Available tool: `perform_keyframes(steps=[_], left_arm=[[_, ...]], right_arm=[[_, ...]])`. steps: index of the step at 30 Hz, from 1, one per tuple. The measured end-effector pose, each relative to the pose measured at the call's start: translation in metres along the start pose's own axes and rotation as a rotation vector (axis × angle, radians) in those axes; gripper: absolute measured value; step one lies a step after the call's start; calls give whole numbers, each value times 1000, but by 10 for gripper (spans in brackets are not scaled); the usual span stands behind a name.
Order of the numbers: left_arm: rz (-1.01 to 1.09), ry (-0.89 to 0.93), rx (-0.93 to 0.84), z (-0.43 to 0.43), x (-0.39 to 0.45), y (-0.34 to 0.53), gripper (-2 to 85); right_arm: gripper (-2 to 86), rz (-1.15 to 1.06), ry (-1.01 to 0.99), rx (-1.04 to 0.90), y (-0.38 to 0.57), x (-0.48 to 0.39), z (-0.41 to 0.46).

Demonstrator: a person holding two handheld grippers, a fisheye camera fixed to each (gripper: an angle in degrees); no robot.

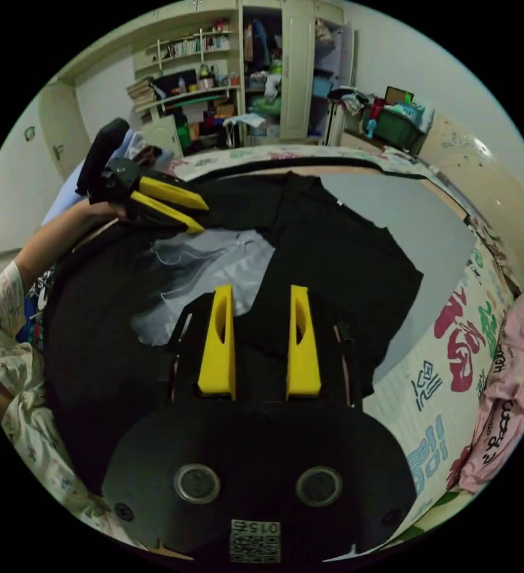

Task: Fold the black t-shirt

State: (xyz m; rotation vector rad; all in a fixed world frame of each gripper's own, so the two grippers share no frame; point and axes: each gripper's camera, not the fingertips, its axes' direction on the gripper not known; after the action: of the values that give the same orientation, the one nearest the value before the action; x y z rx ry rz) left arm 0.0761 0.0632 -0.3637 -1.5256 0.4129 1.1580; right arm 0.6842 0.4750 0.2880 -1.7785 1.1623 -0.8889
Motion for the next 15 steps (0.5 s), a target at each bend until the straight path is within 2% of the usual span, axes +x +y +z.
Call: perform_keyframes(steps=[4, 7, 10, 11, 13, 14, 15], left_arm=[[-48, 153, 13, 4, -25, -12, 73], [-109, 170, 7, 5, -42, -18, 32], [-206, 218, 68, -5, -70, -17, 18], [-236, 200, 94, -11, -76, -16, 17], [-433, 25, 220, -40, -114, 0, 19], [-511, -37, 252, -48, -126, 7, 20], [-702, -170, 305, -60, -149, 26, 26]], right_arm=[[100, 20, 33, -46, -34, 1, 11], [37, 85, 103, -40, -61, 14, 15], [13, 160, 65, 22, -78, 44, 5], [10, 223, 64, 78, -79, 65, -9], [7, 360, 103, 188, -66, 107, -40], [9, 479, 183, 249, -48, 139, -61], [14, 610, 338, 287, -24, 170, -78]])
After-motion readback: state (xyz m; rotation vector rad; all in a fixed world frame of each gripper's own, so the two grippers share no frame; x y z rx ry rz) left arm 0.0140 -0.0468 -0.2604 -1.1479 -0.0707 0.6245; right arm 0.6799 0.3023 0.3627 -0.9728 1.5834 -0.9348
